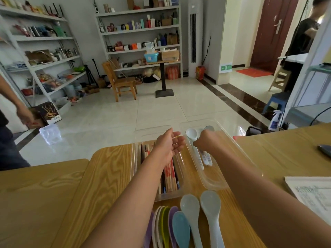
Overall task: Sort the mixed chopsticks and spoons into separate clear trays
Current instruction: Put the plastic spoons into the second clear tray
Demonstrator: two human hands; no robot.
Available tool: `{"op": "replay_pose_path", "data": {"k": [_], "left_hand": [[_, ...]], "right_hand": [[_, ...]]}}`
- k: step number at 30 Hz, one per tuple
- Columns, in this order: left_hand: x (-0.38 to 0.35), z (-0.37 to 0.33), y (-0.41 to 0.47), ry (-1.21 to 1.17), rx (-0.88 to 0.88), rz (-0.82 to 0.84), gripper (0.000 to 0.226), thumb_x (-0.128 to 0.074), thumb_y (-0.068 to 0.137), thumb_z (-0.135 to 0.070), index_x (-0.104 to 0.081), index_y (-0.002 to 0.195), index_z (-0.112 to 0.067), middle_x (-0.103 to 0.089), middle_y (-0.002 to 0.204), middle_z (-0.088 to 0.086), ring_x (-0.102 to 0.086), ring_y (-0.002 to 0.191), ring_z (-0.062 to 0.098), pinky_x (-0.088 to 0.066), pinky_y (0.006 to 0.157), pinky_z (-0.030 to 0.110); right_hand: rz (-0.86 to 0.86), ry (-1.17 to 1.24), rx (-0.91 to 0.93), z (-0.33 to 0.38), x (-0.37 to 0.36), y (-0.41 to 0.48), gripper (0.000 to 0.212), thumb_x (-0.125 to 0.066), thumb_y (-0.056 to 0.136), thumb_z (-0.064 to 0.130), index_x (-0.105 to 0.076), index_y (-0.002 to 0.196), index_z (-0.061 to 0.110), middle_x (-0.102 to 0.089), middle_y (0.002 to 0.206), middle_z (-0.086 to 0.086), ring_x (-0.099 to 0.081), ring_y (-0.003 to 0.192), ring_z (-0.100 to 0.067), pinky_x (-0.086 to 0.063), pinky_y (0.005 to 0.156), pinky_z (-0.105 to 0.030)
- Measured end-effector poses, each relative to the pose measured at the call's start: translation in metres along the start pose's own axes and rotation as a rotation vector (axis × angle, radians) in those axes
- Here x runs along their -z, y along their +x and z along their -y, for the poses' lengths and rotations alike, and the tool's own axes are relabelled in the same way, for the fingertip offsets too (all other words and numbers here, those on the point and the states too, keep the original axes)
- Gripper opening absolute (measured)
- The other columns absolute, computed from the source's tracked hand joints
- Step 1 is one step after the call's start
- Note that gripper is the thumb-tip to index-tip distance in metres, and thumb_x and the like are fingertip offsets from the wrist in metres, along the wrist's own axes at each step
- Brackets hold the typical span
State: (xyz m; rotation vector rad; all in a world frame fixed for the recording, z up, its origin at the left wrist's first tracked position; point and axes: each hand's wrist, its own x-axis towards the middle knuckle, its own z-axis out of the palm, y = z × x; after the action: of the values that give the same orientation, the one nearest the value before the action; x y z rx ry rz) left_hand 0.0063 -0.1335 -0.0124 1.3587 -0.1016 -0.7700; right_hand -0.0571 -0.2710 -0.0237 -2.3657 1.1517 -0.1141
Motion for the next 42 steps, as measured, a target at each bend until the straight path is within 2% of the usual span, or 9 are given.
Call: {"op": "replay_pose_path", "data": {"k": [5, 14, 20, 24, 27, 30, 36, 39, 42], "left_hand": [[0.000, 0.002, 0.009, 0.008, -0.007, 0.014, 0.039, -0.038, 0.106, -0.034, -0.061, 0.116, -0.004, -0.070, 0.100, 0.014, -0.065, 0.081, 0.020, -0.054, 0.071, 0.029], [0.000, 0.008, 0.003, 0.060, 0.013, 0.040, 0.035, -0.041, 0.105, -0.031, -0.062, 0.114, -0.004, -0.069, 0.102, 0.015, -0.066, 0.085, 0.022, -0.055, 0.076, 0.031], [0.006, 0.016, -0.023, 0.505, -0.337, -0.034, 0.015, -0.059, 0.096, -0.024, -0.062, 0.110, -0.020, -0.069, 0.107, 0.002, -0.069, 0.092, 0.013, -0.058, 0.086, 0.032], [0.011, 0.030, -0.076, 0.372, -0.318, -0.022, 0.018, -0.056, 0.099, -0.026, -0.064, 0.111, -0.017, -0.072, 0.097, 0.000, -0.070, 0.088, 0.012, -0.059, 0.075, 0.024], [0.016, 0.053, -0.123, 0.307, -0.337, -0.025, 0.018, -0.053, 0.100, -0.027, -0.065, 0.107, -0.016, -0.072, 0.084, -0.003, -0.069, 0.076, 0.008, -0.056, 0.066, 0.021], [0.024, 0.082, -0.162, 0.248, -0.292, -0.022, 0.017, -0.053, 0.100, -0.026, -0.067, 0.102, -0.015, -0.071, 0.082, 0.001, -0.068, 0.075, 0.013, -0.058, 0.071, 0.027], [0.036, 0.125, -0.211, 0.161, -0.152, 0.007, 0.021, -0.051, 0.102, -0.025, -0.068, 0.102, -0.012, -0.073, 0.080, 0.002, -0.068, 0.074, 0.012, -0.058, 0.067, 0.022], [0.041, 0.133, -0.219, 0.160, -0.144, 0.000, 0.022, -0.051, 0.102, -0.027, -0.068, 0.102, -0.013, -0.073, 0.083, 0.004, -0.068, 0.077, 0.014, -0.057, 0.069, 0.024], [0.042, 0.137, -0.223, 0.163, -0.143, -0.010, 0.023, -0.051, 0.102, -0.028, -0.069, 0.103, -0.014, -0.074, 0.085, 0.004, -0.069, 0.078, 0.014, -0.056, 0.070, 0.024]], "right_hand": [[0.034, 0.009, 0.087, -0.006, -0.013, 0.009, 0.011, -0.059, 0.091, 0.017, -0.054, 0.094, 0.008, -0.053, 0.086, -0.010, -0.049, 0.074, -0.023, -0.038, 0.060, -0.031], [0.153, 0.004, -0.097, -0.004, -0.020, 0.035, 0.024, -0.061, 0.092, 0.017, -0.052, 0.072, 0.008, -0.056, 0.055, -0.001, -0.054, 0.050, -0.013, -0.040, 0.043, -0.022], [-0.045, 0.284, 0.009, -0.015, -0.009, 0.006, 0.024, -0.069, 0.091, 0.025, -0.061, 0.094, 0.003, -0.070, 0.078, -0.008, -0.066, 0.066, -0.019, -0.051, 0.055, -0.028], [-0.115, 0.404, 0.115, -0.033, 0.006, -0.066, 0.035, -0.066, 0.092, 0.026, -0.066, 0.092, -0.009, -0.061, 0.066, -0.011, -0.052, 0.054, -0.017, -0.037, 0.048, -0.021], [-0.119, 0.438, 0.143, -0.052, 0.008, -0.134, 0.031, -0.064, 0.093, 0.022, -0.069, 0.083, -0.007, -0.063, 0.063, -0.013, -0.051, 0.049, -0.014, -0.039, 0.048, -0.023], [-0.061, 0.476, 0.084, -0.071, -0.001, -0.186, 0.024, -0.064, 0.094, 0.020, -0.070, 0.080, 0.001, -0.062, 0.059, -0.004, -0.050, 0.043, -0.008, -0.040, 0.046, -0.019], [-0.072, 0.377, 0.024, -0.100, -0.029, -0.243, 0.026, -0.067, 0.091, 0.026, -0.070, 0.077, 0.004, -0.067, 0.065, -0.012, -0.054, 0.050, -0.015, -0.045, 0.051, -0.029], [-0.076, 0.322, 0.018, -0.103, -0.041, -0.253, 0.021, -0.068, 0.089, 0.031, -0.069, 0.077, 0.014, -0.069, 0.068, -0.005, -0.064, 0.059, -0.019, -0.056, 0.059, -0.035], [-0.072, 0.252, 0.012, -0.099, -0.048, -0.257, 0.024, -0.069, 0.088, 0.035, -0.068, 0.080, 0.013, -0.065, 0.068, 0.000, -0.058, 0.057, -0.015, -0.048, 0.053, -0.031]]}}
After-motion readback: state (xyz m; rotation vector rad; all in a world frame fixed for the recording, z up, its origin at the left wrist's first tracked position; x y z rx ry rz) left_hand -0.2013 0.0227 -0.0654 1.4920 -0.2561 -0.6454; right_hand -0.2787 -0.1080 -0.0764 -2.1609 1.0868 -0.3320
